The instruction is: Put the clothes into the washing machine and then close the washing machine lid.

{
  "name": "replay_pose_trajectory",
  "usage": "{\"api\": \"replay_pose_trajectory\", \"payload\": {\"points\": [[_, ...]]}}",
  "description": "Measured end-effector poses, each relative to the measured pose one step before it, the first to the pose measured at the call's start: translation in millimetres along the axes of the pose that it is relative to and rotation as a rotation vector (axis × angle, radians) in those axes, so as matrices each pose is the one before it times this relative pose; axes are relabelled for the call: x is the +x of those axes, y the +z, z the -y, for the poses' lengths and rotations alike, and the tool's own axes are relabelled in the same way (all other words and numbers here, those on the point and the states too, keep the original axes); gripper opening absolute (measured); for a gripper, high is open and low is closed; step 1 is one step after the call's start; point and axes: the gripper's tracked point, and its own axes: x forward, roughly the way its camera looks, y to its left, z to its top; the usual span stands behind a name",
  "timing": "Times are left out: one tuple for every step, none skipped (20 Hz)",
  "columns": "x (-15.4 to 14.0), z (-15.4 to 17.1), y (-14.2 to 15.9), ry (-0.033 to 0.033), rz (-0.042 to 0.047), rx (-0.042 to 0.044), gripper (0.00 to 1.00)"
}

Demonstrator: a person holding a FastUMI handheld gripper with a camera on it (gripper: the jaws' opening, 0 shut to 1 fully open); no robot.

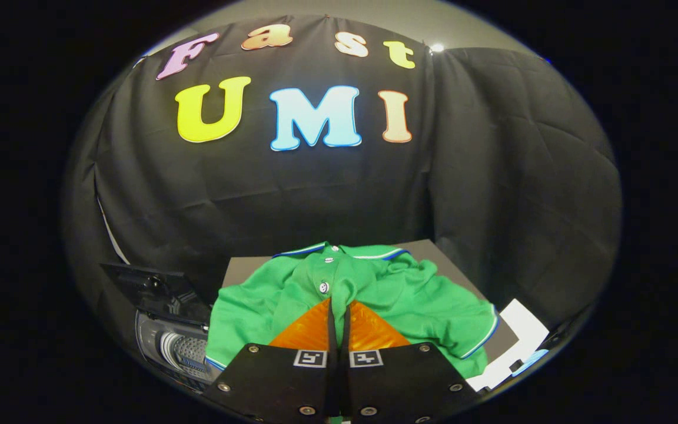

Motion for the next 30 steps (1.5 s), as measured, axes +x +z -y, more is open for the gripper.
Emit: {"api": "replay_pose_trajectory", "payload": {"points": [[-9.59,-9.78,9.32,-0.01444,0.01731,-0.00203,0.0],[-10.48,-8.48,9.7,-0.01835,0.01864,-0.0049,0.0],[-10.22,-7.96,6.68,-0.01839,0.01447,-0.00774,0.0],[-11.08,-9.64,6.65,-0.01342,0.01213,-0.00582,0.0],[-12.04,-12.5,5.55,-0.00443,0.01407,-0.00149,0.0],[-11.75,-14.84,6.62,0.00237,0.01424,0.00224,0.0],[-10.89,-16.2,5.64,0.00842,0.01399,0.00536,0.0],[-10.59,-17.38,4.61,0.01117,0.00966,0.00033,0.0],[-10.17,-16.49,4.61,0.01056,0.00971,-0.00364,0.0],[-9.68,-19.17,5.57,0.01539,0.01205,-0.00577,0.0],[-10.11,-18.83,4.24,0.02036,0.01069,-0.00242,0.0],[-8.39,-20.31,3.94,0.02236,0.00965,0.00094,0.0],[-7.75,-19.12,0.93,0.02439,0.00883,-0.00078,0.0],[-6.78,-19.01,0.59,0.02168,0.00312,-0.00116,0.0],[-4.81,-17.36,-0.91,0.02233,0.00042,-0.00212,0.0],[-4.72,-17.91,-1.54,0.02345,-0.00163,-0.00406,0.0],[-3.57,-17.18,-2.35,0.02381,-0.00189,-0.00594,0.0],[-2.84,-16.68,-2.0,0.02329,-0.00167,-0.01011,0.0],[-2.52,-13.21,-3.68,0.01709,-0.00333,-0.01347,0.0],[-1.13,-13.82,-3.72,0.01692,-0.00488,-0.01274,0.0],[0.89,-13.02,-5.89,0.01886,-0.00722,-0.00811,0.0],[1.27,-12.9,-5.78,0.01788,-0.00754,-0.00458,0.0],[2.64,-11.77,-6.5,0.01702,-0.00569,-0.00678,0.0],[3.88,-10.32,-6.77,0.0152,-0.00639,-0.00853,0.0],[4.63,-9.67,-9.29,0.01634,-0.00927,-0.00786,0.0],[5.38,-8.9,-9.9,0.01297,-0.01322,-0.00817,0.0],[5.36,-6.0,-11.4,0.0072,-0.01618,-0.00728,0.0],[6.78,-4.85,-11.6,0.00554,-0.01961,-0.00484,0.0],[7.72,-4.79,-13.5,0.00656,-0.02177,0.00022,0.0],[7.71,-4.07,-12.94,0.00915,-0.02222,0.00147,0.0]]}}
